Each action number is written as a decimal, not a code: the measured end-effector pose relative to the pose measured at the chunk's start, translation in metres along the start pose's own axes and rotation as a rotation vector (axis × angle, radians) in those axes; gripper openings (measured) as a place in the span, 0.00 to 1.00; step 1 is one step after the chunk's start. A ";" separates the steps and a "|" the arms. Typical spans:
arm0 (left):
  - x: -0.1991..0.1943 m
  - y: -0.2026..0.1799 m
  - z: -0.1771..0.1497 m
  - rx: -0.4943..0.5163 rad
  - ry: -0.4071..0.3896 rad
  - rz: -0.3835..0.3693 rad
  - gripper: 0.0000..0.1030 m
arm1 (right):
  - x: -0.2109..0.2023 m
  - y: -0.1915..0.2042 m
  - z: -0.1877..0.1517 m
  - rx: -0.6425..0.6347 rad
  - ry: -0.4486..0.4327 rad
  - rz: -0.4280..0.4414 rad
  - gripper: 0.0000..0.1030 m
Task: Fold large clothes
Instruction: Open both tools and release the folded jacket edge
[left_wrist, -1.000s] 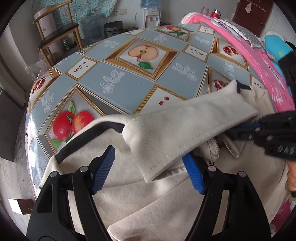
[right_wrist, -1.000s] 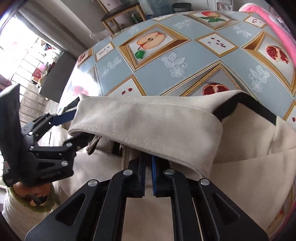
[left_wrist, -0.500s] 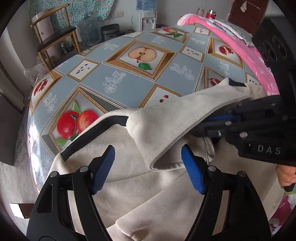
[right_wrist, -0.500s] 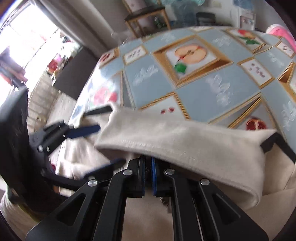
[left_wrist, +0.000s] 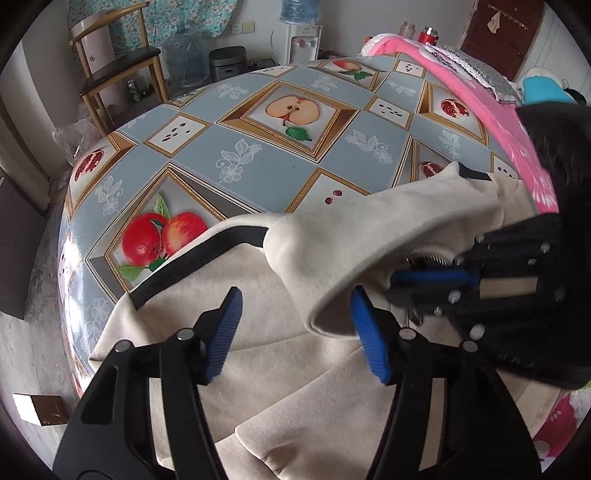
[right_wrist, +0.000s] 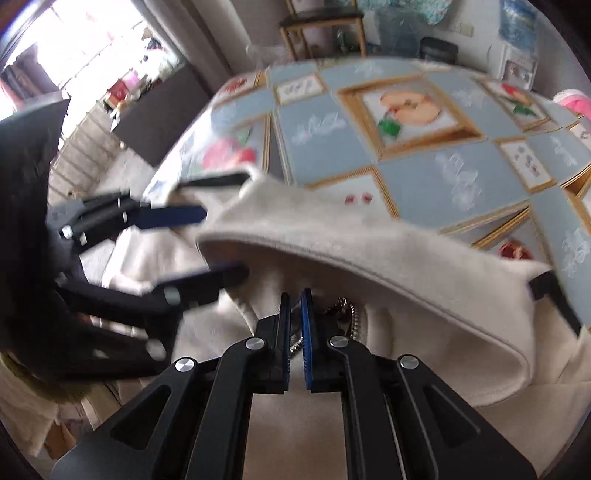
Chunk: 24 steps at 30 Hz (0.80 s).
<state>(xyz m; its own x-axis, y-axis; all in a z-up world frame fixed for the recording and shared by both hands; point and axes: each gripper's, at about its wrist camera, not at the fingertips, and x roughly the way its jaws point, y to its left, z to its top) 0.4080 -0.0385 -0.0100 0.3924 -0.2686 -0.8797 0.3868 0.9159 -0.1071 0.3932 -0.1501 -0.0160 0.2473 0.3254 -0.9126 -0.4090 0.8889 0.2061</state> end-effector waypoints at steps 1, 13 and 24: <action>-0.001 0.001 0.000 -0.003 -0.002 -0.002 0.51 | -0.004 0.002 0.000 -0.013 0.000 -0.013 0.06; -0.011 -0.007 0.004 -0.013 -0.020 -0.040 0.06 | -0.094 -0.047 0.018 0.097 -0.212 -0.058 0.07; -0.044 -0.026 -0.006 0.031 -0.012 -0.076 0.05 | -0.065 -0.071 0.011 0.179 -0.176 0.009 0.07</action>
<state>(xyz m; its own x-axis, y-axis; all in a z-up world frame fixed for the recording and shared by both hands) 0.3751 -0.0485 0.0288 0.3708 -0.3408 -0.8640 0.4417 0.8830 -0.1587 0.4161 -0.2305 0.0323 0.3998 0.3711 -0.8381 -0.2542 0.9234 0.2876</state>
